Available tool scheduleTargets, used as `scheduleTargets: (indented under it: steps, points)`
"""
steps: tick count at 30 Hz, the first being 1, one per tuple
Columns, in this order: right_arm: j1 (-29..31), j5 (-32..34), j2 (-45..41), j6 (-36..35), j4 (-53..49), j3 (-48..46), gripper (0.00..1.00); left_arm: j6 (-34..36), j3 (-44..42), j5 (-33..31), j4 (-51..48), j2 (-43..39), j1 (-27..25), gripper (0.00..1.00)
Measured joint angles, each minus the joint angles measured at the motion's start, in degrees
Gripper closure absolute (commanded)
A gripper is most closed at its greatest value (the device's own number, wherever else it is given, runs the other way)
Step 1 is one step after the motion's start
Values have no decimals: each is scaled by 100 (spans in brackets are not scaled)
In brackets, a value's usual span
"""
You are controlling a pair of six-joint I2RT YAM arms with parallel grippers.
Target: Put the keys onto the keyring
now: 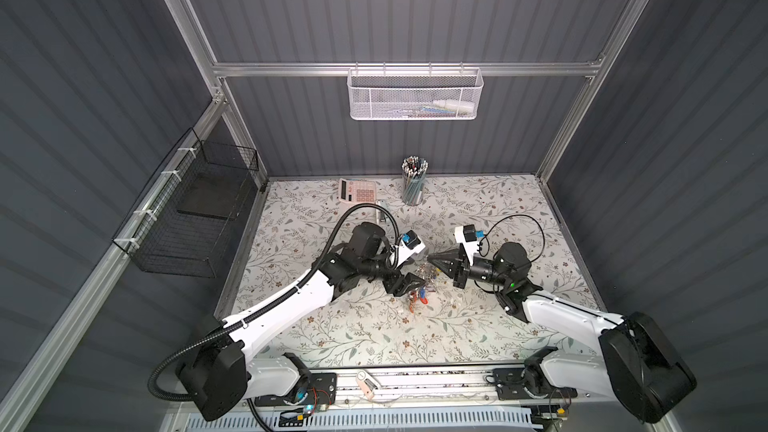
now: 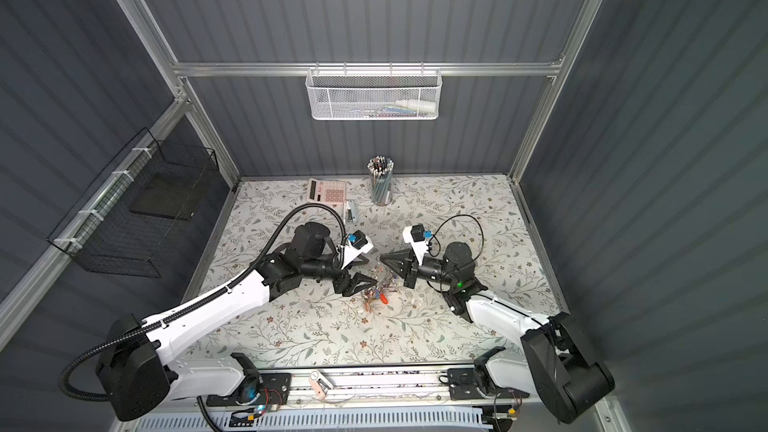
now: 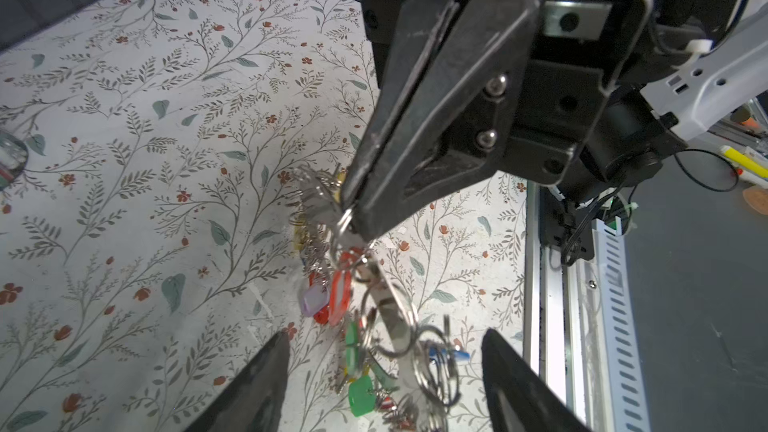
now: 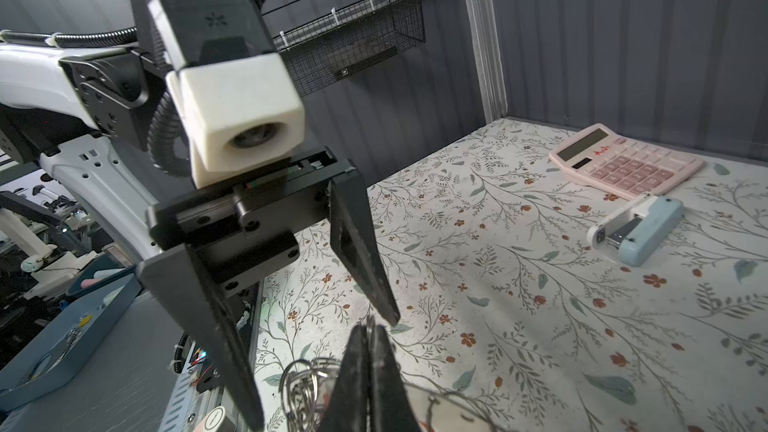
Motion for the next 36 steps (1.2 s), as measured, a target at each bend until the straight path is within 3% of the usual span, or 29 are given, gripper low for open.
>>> scheduleTargets:
  steps: [5,10,14,27,32,36]
  points:
    - [4,203,24,-46,-111,0,100,-382,101,-308,7,68,-144,24]
    - [15,566,-44,-232,-793,96,100,-678,59,-1008,164,-188,-144,18]
    - [116,756,107,-391,-1292,466,100,-918,-260,-1622,553,-778,-144,0]
    - [800,994,1596,-651,-2319,2800,100,-1923,-966,-3901,505,-2339,280,0]
    - [756,942,1762,-568,-2199,2717,100,-2044,-1075,-4087,413,-2402,382,0]
    - [531,898,1834,-348,-1838,1987,100,-2074,-1211,-4087,352,-2361,382,0]
